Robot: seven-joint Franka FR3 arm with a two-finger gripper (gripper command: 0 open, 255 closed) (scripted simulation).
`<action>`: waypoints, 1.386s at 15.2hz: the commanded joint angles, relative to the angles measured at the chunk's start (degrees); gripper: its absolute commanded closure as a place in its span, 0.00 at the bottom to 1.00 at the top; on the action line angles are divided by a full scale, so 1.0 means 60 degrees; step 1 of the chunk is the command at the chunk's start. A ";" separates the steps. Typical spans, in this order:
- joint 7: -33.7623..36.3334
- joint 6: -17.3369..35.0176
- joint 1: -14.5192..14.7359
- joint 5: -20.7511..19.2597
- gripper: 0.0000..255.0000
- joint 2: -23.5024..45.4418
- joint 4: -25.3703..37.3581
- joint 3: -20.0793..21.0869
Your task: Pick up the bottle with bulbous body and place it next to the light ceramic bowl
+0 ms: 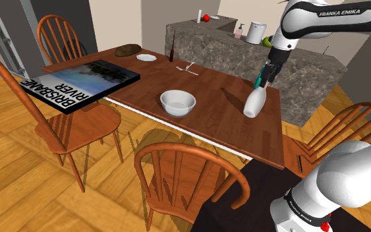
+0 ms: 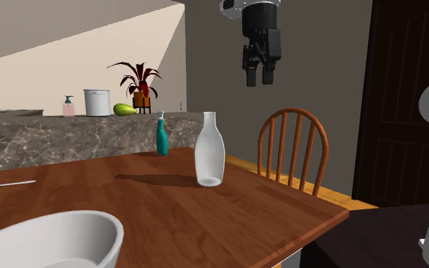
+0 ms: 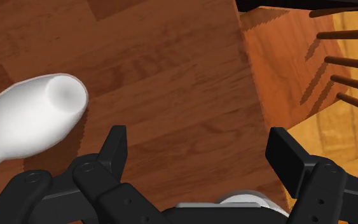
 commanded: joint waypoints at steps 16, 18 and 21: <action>-0.4405 0.0522 -0.1135 0.2406 0.00 0.6320 0.5143 -0.2118; -0.4850 0.0328 -0.1535 0.2841 0.00 0.7194 0.6066 -0.2118; -0.5029 0.0472 -0.1735 0.3025 0.00 0.7588 0.6259 -0.2064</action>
